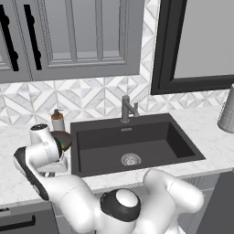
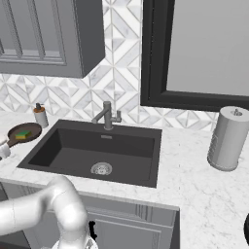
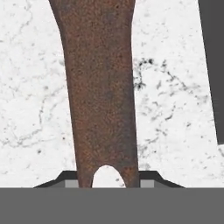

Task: Pick the pan and sponge and place them into the sink. Then turn on the water.

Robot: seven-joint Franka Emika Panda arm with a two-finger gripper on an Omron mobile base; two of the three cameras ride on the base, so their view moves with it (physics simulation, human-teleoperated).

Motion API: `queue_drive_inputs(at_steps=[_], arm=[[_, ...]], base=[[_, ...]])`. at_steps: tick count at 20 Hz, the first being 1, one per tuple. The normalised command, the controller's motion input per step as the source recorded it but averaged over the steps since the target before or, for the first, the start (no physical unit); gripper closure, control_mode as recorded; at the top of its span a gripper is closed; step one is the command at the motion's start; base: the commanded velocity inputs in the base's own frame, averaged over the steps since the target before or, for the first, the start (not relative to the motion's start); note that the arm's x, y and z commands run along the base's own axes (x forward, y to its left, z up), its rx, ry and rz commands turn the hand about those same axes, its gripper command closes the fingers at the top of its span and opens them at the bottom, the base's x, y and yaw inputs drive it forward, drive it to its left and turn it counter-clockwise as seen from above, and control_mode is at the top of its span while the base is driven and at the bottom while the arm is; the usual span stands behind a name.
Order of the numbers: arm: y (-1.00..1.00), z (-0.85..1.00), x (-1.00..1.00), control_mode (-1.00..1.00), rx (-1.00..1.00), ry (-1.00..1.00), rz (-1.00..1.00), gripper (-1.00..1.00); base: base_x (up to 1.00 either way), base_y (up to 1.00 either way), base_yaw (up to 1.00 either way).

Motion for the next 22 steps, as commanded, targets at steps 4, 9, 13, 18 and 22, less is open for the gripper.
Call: queue_drive_inputs(at_steps=[4, 9, 13, 18, 22], arm=[[-0.56, 1.0, -0.19, -1.0, 0.0, 0.0, 0.0, 1.0], [-0.75, 1.0, -0.24, -1.0, 0.0, 0.0, 0.0, 1.0], [-0.94, 0.99, -0.2, -1.0, -0.01, 0.0, 0.0, 1.0], [-0.97, 0.93, -0.63, -1.0, 0.0, 0.0, 0.02, 1.0], [-1.0, 0.85, -0.8, -1.0, -0.01, 0.0, 0.07, 1.0]], base=[[0.0, 0.0, 0.0], [0.0, 0.0, 0.0], [0.0, 0.0, 0.0], [0.0, 0.0, 0.0], [0.0, 0.0, 0.0]])
